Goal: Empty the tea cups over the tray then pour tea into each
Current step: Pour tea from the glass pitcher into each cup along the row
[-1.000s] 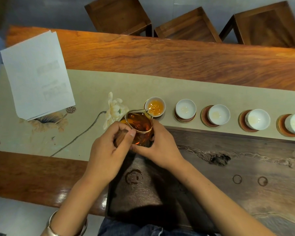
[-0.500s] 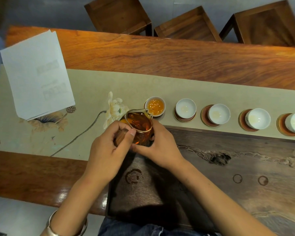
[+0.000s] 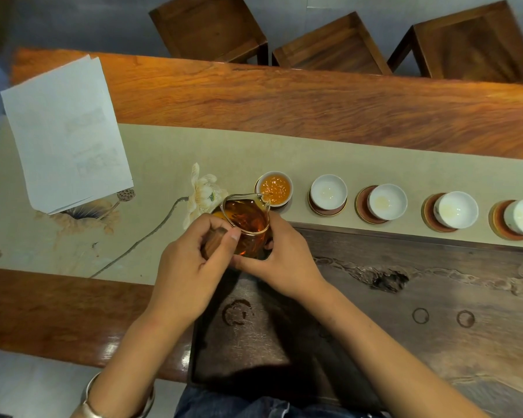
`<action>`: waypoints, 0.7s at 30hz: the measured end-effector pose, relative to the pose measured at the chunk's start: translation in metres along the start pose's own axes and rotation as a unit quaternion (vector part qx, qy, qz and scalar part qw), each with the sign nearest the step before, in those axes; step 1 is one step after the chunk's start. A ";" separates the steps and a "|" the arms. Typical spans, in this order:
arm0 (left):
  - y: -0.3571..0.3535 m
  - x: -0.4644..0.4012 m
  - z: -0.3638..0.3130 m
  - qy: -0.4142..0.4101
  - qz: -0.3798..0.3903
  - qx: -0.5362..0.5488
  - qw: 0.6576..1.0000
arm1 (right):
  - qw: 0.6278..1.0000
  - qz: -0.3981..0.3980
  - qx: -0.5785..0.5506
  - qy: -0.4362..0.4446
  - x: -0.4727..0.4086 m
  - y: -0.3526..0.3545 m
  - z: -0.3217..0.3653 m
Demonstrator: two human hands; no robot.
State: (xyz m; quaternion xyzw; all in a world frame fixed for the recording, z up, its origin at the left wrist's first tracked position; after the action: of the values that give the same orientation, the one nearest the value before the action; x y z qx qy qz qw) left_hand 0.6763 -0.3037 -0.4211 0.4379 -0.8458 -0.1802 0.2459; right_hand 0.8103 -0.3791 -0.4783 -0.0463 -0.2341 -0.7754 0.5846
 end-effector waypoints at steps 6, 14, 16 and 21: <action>0.000 -0.001 -0.002 -0.006 -0.001 -0.004 1.000 | 1.000 -0.002 0.000 -0.001 0.000 0.000 0.001; 0.001 -0.002 -0.002 -0.011 -0.003 -0.007 1.000 | 1.000 -0.004 -0.004 0.005 0.000 -0.001 0.000; 0.001 -0.001 -0.002 -0.013 -0.003 -0.009 1.000 | 1.000 -0.001 -0.003 0.008 0.000 -0.001 0.000; 0.002 0.002 -0.003 -0.014 -0.005 -0.010 1.000 | 1.000 -0.008 -0.003 0.020 0.000 0.000 0.002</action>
State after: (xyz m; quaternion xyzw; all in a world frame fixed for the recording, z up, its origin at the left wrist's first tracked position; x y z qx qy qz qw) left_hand 0.6756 -0.3044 -0.4171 0.4365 -0.8452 -0.1964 0.2375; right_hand 0.8100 -0.3780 -0.4766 -0.0308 -0.2209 -0.7816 0.5826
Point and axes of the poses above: each hand's wrist, its own x-axis away from the middle knuckle, its own y-axis out of the back of the hand, z = x × y, the point moved 3 cm from there along -x, towards the middle knuckle, and after that the axes turned 1 degree about -z, right-handed, at the moved point
